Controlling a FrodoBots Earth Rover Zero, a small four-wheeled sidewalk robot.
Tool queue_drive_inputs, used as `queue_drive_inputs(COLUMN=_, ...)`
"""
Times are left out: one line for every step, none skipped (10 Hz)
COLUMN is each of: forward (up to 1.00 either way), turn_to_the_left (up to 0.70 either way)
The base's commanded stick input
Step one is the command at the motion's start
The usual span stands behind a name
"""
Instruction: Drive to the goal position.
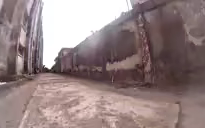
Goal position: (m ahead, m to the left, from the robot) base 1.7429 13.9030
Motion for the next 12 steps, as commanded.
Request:
queue_drive_inputs(forward=1.00, turn_to_the_left=0.05)
queue_drive_inputs(forward=1.00, turn_to_the_left=0.29)
queue_drive_inputs(forward=1.00, turn_to_the_left=0.42)
queue_drive_inputs(forward=1.00, turn_to_the_left=0.42)
queue_drive_inputs(forward=1.00, turn_to_the_left=0.42)
queue_drive_inputs(forward=1.00, turn_to_the_left=0.42)
queue_drive_inputs(forward=1.00, turn_to_the_left=0.42)
queue_drive_inputs(forward=1.00, turn_to_the_left=0.42)
queue_drive_inputs(forward=1.00, turn_to_the_left=0.42)
queue_drive_inputs(forward=1.00, turn_to_the_left=0.42)
queue_drive_inputs(forward=1.00, turn_to_the_left=0.42)
queue_drive_inputs(forward=1.00, turn_to_the_left=0.42)
